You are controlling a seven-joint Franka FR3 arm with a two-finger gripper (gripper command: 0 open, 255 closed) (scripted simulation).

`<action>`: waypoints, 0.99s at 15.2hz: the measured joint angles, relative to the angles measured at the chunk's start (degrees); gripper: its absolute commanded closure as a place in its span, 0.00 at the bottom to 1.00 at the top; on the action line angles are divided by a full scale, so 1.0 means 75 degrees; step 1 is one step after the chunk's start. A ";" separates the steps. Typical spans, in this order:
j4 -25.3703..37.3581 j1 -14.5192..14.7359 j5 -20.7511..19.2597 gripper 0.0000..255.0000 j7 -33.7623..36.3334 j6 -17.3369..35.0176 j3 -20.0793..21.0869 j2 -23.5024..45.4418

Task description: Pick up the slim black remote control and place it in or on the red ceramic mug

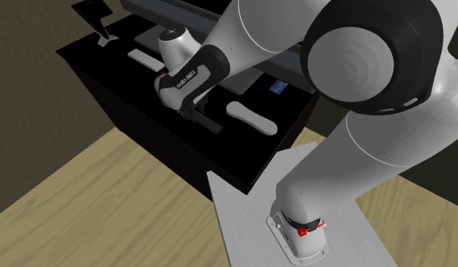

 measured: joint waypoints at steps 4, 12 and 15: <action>0.0003 -0.0012 -0.0002 1.00 -0.0012 -0.0011 -0.0014 0.0003; 0.0188 0.0021 0.0240 1.00 -0.0190 -0.0622 -0.0025 -0.0434; 0.0325 0.0033 0.0346 1.00 -0.0292 -0.0961 -0.0046 -0.0651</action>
